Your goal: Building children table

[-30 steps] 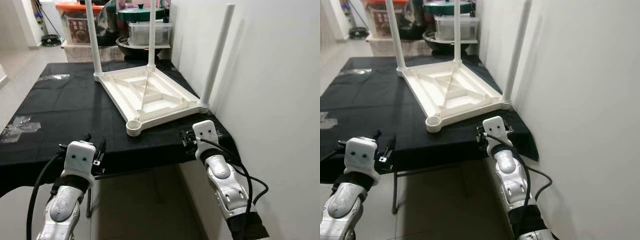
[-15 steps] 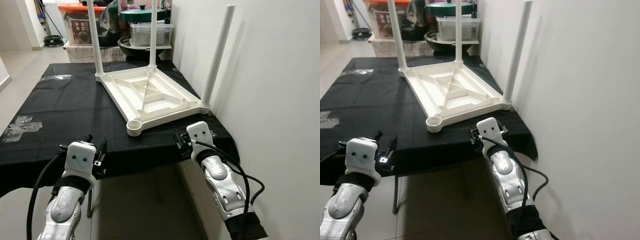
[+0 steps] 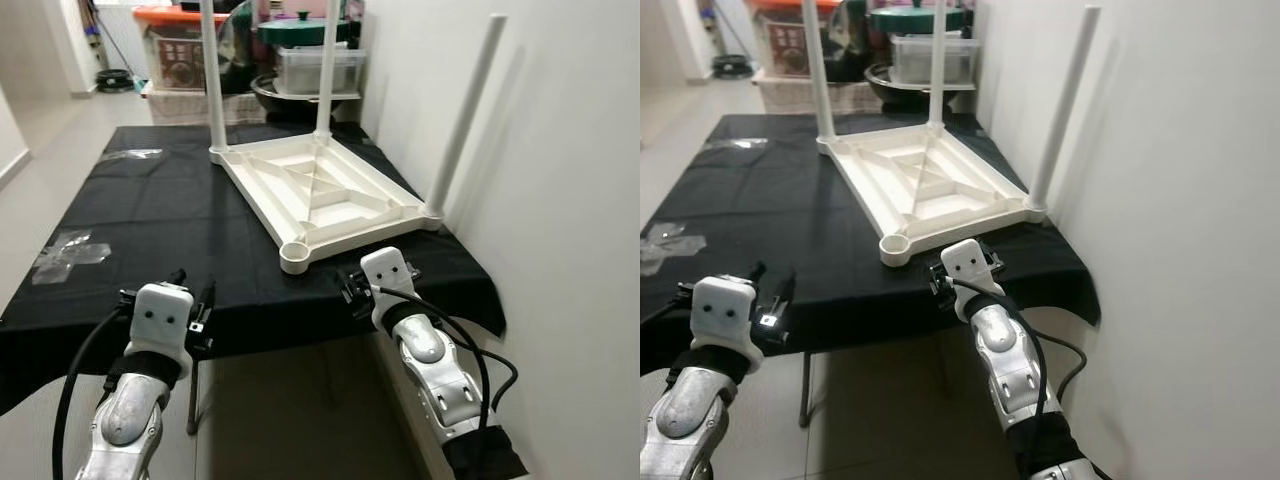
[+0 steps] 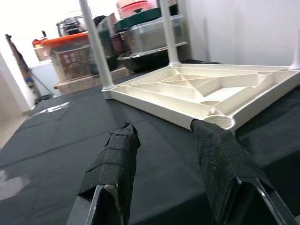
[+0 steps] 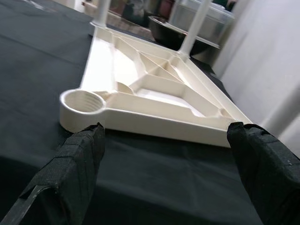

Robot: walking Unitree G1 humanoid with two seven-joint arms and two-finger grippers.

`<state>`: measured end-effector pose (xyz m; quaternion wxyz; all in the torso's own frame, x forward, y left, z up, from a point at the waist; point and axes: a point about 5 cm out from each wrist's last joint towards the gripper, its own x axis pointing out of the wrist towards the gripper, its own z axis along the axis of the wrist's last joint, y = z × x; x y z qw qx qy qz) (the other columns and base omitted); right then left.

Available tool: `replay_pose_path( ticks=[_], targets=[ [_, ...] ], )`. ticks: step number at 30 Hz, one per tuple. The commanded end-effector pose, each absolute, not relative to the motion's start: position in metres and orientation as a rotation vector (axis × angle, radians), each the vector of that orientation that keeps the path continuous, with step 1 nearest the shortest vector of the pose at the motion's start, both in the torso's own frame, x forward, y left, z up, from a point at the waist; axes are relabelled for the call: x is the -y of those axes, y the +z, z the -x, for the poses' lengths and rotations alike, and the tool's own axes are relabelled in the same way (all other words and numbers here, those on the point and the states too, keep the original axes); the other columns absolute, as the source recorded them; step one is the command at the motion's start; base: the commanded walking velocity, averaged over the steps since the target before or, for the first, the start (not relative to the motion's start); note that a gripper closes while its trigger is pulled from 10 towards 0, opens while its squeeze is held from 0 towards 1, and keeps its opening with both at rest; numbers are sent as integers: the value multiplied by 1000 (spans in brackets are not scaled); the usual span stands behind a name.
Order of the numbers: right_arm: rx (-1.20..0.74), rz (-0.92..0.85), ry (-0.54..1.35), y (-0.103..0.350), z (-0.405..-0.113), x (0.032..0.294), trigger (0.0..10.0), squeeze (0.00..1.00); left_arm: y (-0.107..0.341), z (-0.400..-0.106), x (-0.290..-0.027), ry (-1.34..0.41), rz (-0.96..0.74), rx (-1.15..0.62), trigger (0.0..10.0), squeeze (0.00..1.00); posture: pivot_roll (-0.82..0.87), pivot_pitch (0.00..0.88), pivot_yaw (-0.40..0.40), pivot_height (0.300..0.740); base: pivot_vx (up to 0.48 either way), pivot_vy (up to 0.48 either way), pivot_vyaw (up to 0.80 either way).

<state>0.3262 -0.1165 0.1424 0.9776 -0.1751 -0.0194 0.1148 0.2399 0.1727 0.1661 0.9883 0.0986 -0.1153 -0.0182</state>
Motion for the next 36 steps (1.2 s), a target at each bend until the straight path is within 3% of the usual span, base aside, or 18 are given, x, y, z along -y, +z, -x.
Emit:
replay_pose_path(
  ticks=[1,14,17,28,36],
  targets=[
    [8,371,216,136,-325,121,10000,0,164,-240,-172,-41,-203,214,10000,0,-65,0,-72,740,0,0,0],
    [-83,460,7,127,-330,158,10000,0,144,-231,-187,-11,-235,126,10000,0,-62,0,-70,740,0,0,0],
    [-142,466,-131,123,-323,190,10000,0,121,-213,-213,78,-265,21,10000,0,-71,0,-66,725,0,0,0],
    [-266,425,41,97,-304,185,10000,0,91,-184,-229,158,-227,-110,10000,0,-63,0,-80,690,0,0,0],
    [-322,356,117,91,-307,177,10000,0,92,-191,-236,178,-217,-102,10000,0,-59,0,-81,665,0,0,0]
  ],
)
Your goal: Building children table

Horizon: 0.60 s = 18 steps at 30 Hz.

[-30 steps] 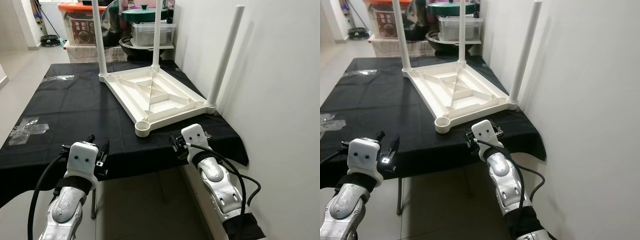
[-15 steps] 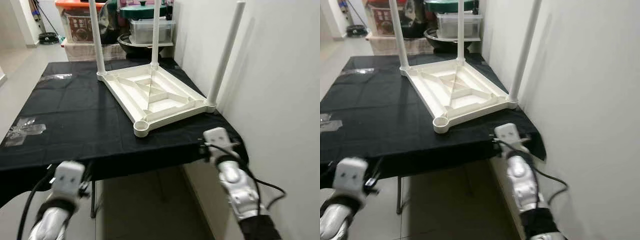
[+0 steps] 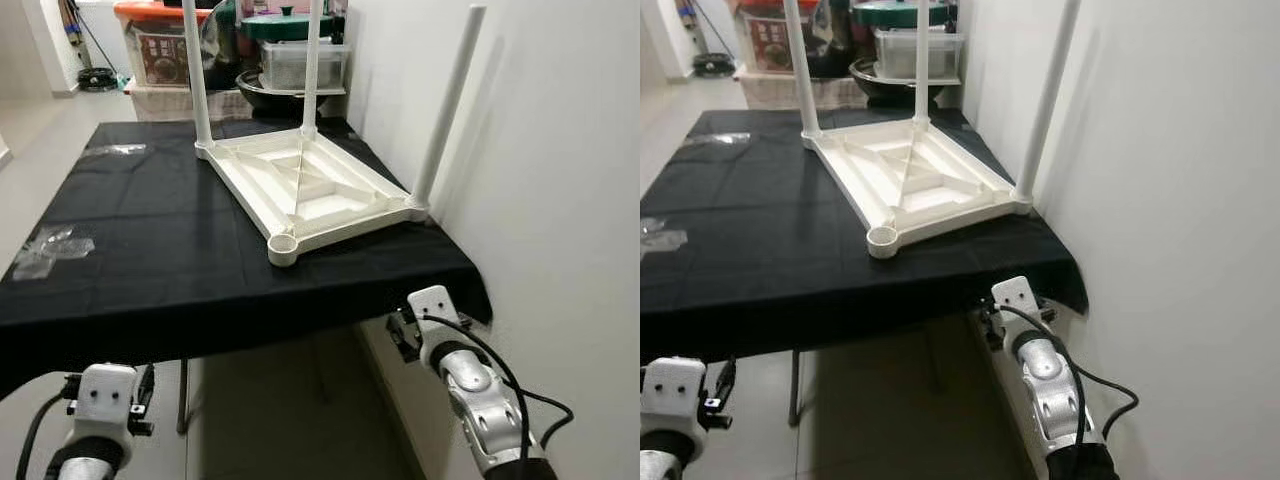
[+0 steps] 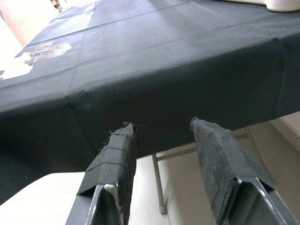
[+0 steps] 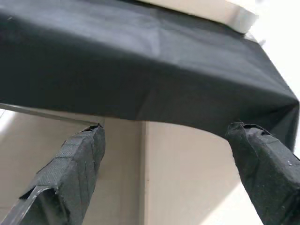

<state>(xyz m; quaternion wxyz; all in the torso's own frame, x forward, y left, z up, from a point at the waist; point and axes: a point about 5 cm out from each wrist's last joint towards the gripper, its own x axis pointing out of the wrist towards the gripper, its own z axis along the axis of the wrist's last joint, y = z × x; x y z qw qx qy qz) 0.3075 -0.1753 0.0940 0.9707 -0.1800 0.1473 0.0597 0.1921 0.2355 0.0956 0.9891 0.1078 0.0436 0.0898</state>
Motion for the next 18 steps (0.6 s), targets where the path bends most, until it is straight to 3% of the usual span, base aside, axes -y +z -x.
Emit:
replay_pose_path(
  ticks=[1,18],
  targets=[
    [-330,366,116,90,-309,178,10000,0,92,-192,-238,180,-218,-100,10000,0,-59,0,-79,660,0,0,0],
    [-478,413,18,82,-315,203,10000,0,98,-195,-250,212,-254,-69,10000,0,-69,0,-87,610,0,0,0]
  ],
)
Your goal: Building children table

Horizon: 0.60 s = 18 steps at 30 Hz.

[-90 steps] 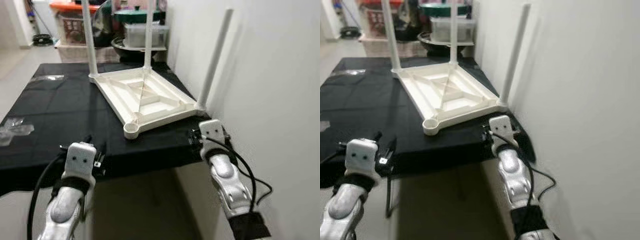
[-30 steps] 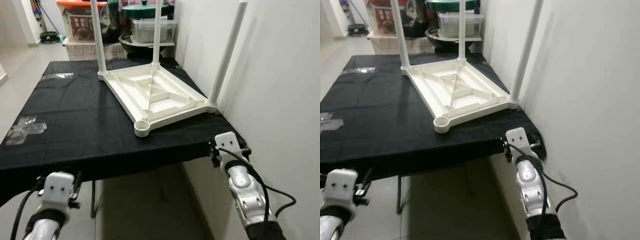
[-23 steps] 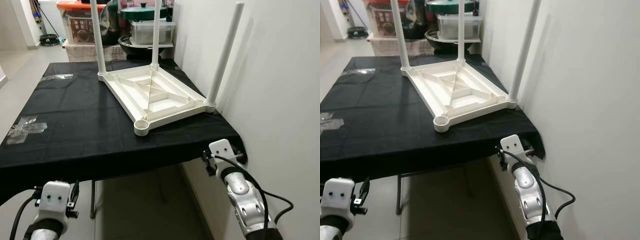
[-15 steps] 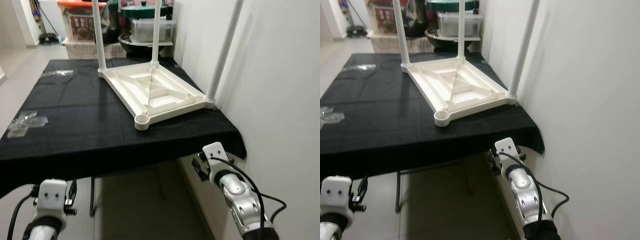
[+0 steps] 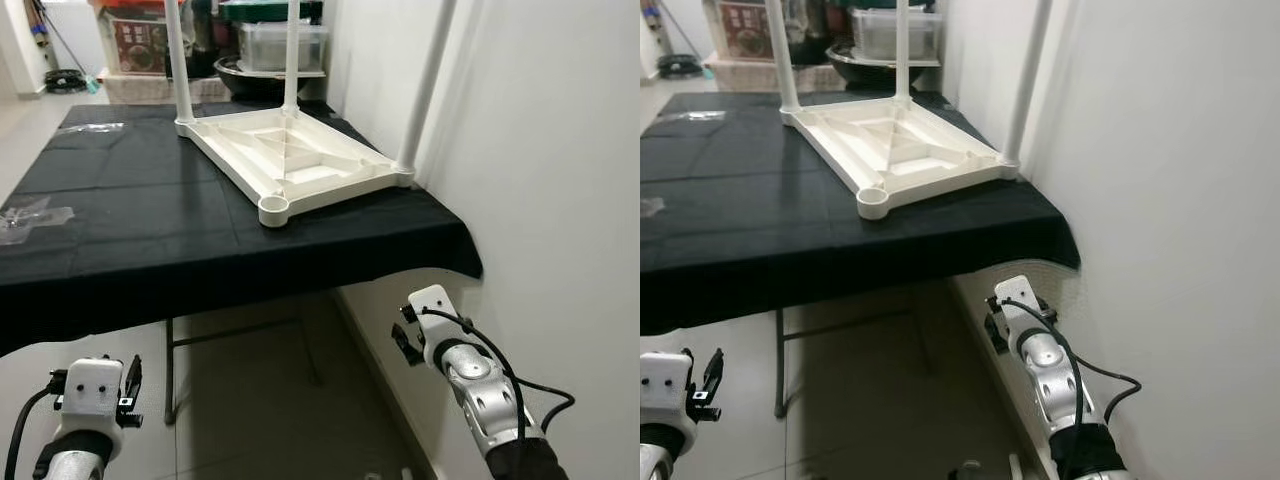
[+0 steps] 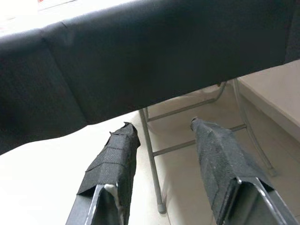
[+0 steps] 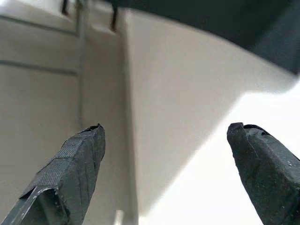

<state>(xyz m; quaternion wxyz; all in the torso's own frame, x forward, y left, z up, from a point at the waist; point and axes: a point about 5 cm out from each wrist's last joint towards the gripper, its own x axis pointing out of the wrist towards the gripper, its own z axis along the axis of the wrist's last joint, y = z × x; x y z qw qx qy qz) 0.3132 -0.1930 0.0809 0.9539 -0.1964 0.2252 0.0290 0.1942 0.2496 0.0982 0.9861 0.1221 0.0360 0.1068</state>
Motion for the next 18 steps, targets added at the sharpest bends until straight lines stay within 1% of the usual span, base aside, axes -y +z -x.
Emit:
replay_pose_path(
  ticks=[1,7,18],
  targets=[
    [-498,427,8,80,-315,207,10000,0,97,-195,-250,211,-256,-70,10000,0,-73,0,-89,605,0,0,0],
    [-570,487,0,77,-315,221,10000,0,96,-195,-248,208,-264,-71,10000,0,-80,0,-94,585,0,0,0],
    [-622,545,30,82,-325,232,10000,0,94,-194,-248,219,-279,-68,10000,0,-77,0,-111,550,0,0,0]
  ],
)
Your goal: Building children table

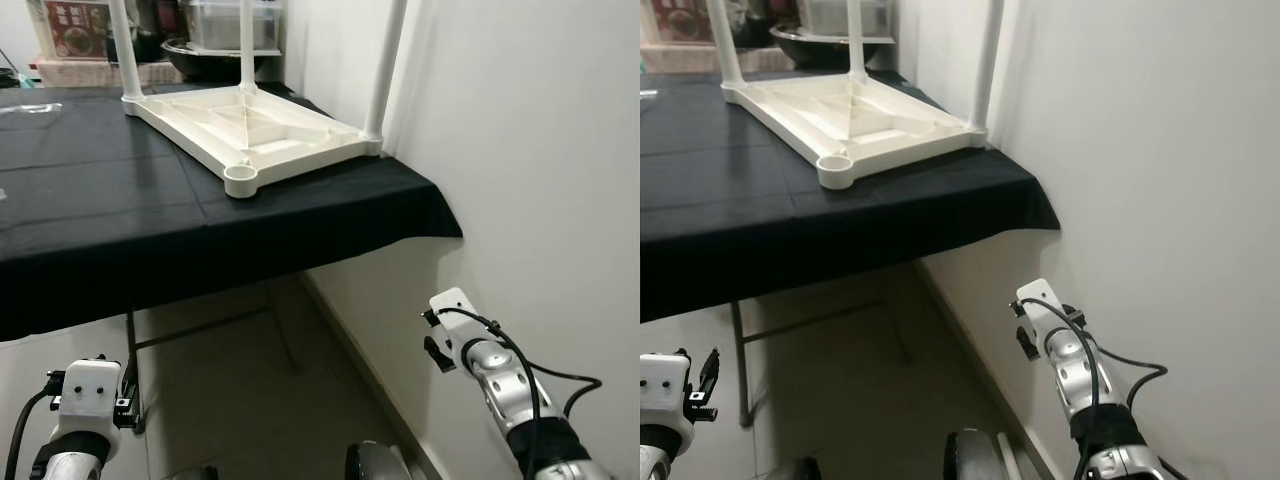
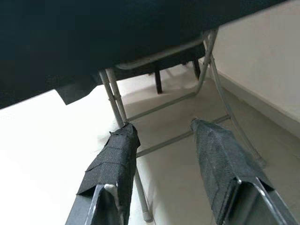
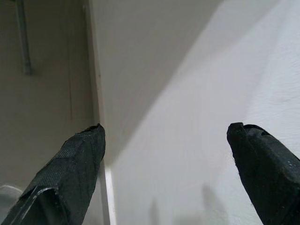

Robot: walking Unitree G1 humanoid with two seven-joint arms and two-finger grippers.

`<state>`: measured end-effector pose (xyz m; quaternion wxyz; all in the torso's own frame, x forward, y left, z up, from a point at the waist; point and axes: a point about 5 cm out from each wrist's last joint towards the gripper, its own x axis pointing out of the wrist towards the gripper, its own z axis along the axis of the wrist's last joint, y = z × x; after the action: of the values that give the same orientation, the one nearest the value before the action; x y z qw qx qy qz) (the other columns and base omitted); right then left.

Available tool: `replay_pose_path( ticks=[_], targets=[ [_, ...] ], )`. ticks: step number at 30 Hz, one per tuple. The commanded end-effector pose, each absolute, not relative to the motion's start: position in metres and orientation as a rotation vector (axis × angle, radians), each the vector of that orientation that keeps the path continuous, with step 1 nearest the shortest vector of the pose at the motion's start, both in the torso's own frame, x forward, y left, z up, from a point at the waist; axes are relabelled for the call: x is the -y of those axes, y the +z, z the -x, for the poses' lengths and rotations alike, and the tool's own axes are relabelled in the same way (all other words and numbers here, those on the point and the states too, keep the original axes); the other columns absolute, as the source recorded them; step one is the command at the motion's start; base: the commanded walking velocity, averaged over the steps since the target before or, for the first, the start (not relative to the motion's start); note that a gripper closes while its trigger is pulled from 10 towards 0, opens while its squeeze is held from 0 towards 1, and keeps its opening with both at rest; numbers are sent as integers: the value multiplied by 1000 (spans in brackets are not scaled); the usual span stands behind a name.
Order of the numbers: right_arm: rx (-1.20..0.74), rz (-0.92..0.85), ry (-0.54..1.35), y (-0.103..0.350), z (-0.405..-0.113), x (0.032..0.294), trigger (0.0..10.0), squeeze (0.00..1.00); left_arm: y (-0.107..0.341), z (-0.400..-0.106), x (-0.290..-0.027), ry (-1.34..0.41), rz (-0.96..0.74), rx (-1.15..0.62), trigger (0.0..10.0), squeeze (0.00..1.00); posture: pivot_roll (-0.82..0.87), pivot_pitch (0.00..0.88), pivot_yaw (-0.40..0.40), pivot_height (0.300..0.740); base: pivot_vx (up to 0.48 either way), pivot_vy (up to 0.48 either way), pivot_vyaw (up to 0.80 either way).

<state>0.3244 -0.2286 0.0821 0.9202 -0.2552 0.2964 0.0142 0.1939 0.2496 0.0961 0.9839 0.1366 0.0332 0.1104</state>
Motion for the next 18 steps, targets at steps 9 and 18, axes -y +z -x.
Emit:
replay_pose_path(
  ticks=[9,18],
  targets=[
    [-666,598,55,91,-333,242,10000,0,93,-195,-250,219,-292,-65,10000,0,-81,0,-109,525,0,0,0],
    [-761,629,60,74,-324,250,10000,0,93,-196,-250,214,-306,-63,10000,0,-76,0,-106,500,0,0,0]
  ],
)
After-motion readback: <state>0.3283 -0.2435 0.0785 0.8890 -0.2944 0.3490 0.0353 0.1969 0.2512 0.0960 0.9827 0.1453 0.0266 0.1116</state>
